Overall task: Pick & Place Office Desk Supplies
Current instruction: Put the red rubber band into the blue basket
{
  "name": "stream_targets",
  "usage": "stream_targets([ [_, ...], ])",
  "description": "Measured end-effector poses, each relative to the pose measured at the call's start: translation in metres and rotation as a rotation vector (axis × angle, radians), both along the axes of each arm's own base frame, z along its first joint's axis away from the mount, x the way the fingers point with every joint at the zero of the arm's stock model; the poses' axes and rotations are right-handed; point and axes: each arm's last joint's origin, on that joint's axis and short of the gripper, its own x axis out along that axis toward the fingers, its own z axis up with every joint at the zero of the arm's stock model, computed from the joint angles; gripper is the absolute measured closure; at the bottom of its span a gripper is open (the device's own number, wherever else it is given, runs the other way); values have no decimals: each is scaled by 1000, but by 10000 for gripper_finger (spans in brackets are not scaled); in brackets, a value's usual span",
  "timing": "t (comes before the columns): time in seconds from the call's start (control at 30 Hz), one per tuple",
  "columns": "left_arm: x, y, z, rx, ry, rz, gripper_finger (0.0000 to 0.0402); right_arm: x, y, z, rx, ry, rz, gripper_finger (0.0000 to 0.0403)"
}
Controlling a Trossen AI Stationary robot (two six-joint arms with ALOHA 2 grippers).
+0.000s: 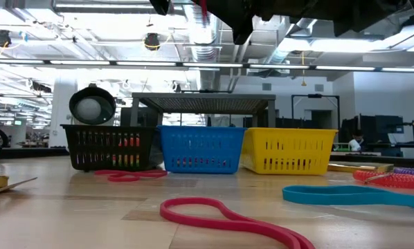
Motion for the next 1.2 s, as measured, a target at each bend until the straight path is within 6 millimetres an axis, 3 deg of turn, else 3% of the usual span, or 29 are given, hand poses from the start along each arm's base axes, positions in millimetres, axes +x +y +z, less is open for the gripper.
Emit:
stream_targets([
  [0.5,0,0,0,0,0,0,401,0,0,0,-8,-2,0,390],
  [0.9,0,1,0,0,1,3,373,1,-2,0,-8,-2,-6,400],
  [1.2,1,2,2,30,-23,4,256,1,-2,0,-8,-1,-6,401],
])
